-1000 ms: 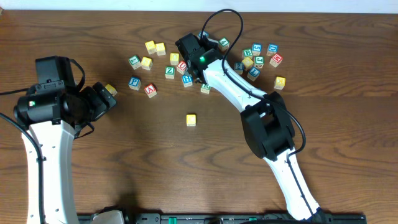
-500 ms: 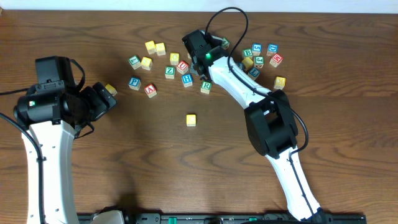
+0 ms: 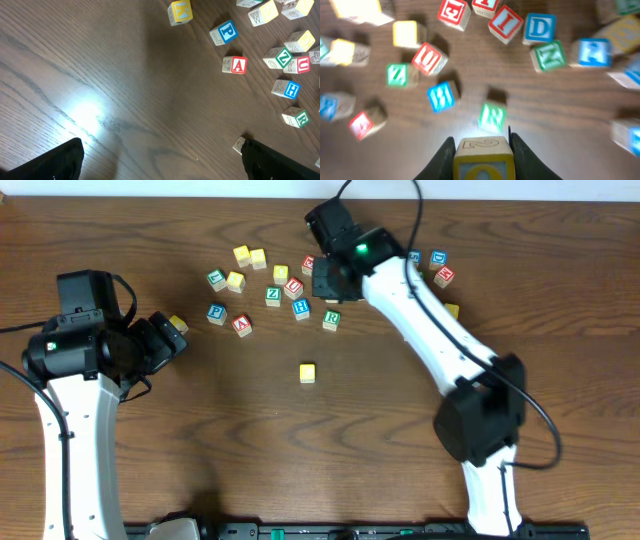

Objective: Spell out CORL
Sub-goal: 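Carry the O block with the right gripper beside the C block and release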

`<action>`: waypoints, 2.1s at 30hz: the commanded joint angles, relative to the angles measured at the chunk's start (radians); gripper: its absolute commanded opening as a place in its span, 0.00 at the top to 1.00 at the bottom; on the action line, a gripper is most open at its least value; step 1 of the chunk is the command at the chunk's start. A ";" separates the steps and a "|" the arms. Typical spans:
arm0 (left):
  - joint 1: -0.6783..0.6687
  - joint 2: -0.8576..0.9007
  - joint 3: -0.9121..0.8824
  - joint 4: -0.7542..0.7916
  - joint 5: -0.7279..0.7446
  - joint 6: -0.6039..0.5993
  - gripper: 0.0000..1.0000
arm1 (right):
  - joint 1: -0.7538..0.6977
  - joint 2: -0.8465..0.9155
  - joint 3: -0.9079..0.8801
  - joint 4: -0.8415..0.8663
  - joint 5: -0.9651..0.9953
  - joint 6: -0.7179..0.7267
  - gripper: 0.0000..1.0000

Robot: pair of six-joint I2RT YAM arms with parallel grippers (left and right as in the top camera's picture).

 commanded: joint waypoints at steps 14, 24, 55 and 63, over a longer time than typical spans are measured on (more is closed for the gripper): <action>0.002 0.004 0.015 -0.002 -0.002 0.009 0.01 | 0.170 0.042 -0.390 0.063 -0.034 0.193 0.77; 0.002 0.004 0.014 -0.002 -0.002 0.009 0.01 | 0.163 0.040 -0.402 0.087 0.034 0.201 0.76; -0.052 0.032 -0.008 -0.007 0.110 0.092 0.01 | 0.146 0.040 -0.383 0.073 -0.082 0.096 0.48; -0.052 0.032 -0.008 -0.002 0.111 0.092 0.01 | 0.173 0.041 -0.391 0.057 -0.053 0.122 0.63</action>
